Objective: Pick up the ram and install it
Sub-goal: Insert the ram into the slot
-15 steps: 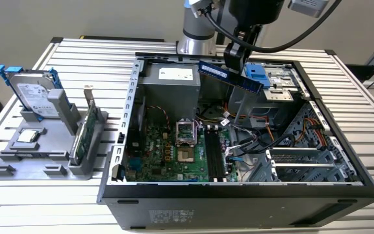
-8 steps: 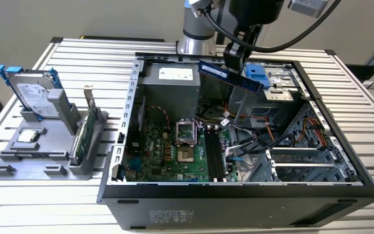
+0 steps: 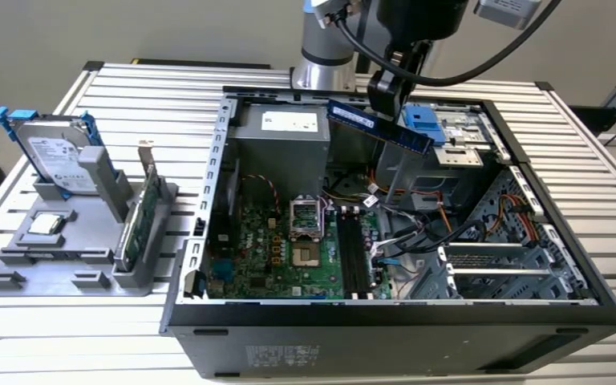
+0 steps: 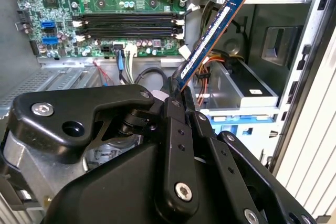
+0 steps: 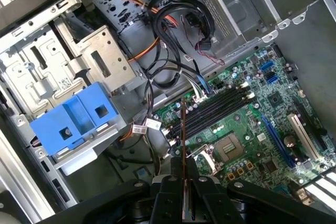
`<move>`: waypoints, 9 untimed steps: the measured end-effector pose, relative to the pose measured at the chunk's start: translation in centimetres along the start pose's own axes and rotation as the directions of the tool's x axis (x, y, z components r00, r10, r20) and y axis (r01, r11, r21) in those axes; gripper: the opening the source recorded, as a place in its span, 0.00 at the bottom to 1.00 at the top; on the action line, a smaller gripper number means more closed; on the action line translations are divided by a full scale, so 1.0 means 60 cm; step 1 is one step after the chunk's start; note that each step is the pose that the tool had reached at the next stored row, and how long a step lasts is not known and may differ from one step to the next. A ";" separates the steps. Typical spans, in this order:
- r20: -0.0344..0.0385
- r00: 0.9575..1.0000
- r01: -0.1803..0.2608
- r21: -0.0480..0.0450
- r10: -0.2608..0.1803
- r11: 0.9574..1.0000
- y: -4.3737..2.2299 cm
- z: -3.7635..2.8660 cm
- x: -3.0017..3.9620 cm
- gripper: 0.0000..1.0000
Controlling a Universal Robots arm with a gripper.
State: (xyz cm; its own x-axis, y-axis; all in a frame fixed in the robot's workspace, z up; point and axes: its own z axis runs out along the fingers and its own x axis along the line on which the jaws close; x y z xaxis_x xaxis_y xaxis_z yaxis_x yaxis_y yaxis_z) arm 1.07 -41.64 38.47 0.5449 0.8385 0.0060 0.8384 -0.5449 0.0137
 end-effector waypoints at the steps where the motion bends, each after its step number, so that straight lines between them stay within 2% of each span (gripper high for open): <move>1: 0.000 1.000 -0.001 0.000 0.001 1.000 0.000 0.000 0.000 0.00; 9: 0.000 1.000 -0.011 0.000 0.011 1.000 0.000 0.000 0.000 0.00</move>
State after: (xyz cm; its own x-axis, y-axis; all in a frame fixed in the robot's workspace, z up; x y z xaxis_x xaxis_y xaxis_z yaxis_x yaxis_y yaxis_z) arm 1.07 -41.64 38.47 0.5541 0.8324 0.0060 0.8323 -0.5542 0.0137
